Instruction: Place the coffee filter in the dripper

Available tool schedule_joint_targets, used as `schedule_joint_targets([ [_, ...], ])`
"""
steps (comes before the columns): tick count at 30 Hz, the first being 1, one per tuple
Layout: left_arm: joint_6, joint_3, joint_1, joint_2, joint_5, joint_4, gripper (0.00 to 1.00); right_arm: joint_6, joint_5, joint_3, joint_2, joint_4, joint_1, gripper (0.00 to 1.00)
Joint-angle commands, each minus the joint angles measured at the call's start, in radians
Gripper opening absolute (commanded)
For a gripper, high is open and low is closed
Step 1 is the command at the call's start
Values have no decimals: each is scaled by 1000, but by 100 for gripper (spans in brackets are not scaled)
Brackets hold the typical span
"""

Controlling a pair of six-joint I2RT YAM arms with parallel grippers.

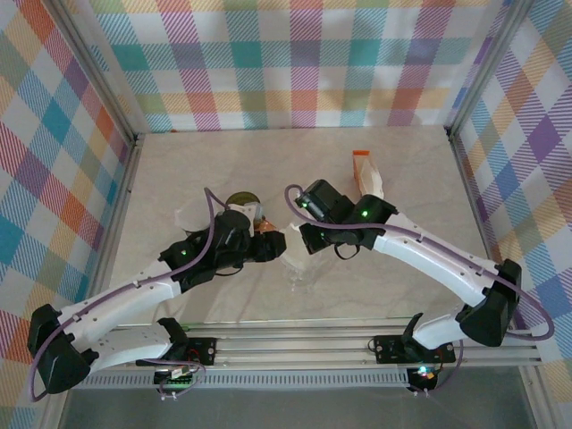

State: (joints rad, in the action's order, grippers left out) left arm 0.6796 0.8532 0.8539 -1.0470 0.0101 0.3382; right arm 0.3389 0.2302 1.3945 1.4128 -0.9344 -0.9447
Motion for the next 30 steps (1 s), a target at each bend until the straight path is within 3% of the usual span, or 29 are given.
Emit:
schedule_joint_targets([
  [1, -7, -15, -10, -6, 10, -27, 53, -23, 49, 6, 14, -21, -17, 7],
  [11, -1, -38, -9, -18, 24, -30, 53, -31, 84, -40, 26, -3, -25, 11],
  [14, -1, -40, -9, -14, 27, -30, 54, -38, 91, -44, 19, 3, -26, 22],
  [17, -1, -39, -10, -14, 30, -30, 56, -42, 107, -43, -2, 21, -27, 44],
  [19, 1, -37, -10, -15, 30, -31, 57, -44, 103, -34, -9, 23, -25, 53],
  [24, 0, -35, -10, -15, 31, -30, 57, -41, -27, 14, 49, -22, 5, 61],
  [30, 0, -34, -9, -12, 31, -28, 57, -20, -111, -8, 98, -15, 50, 62],
])
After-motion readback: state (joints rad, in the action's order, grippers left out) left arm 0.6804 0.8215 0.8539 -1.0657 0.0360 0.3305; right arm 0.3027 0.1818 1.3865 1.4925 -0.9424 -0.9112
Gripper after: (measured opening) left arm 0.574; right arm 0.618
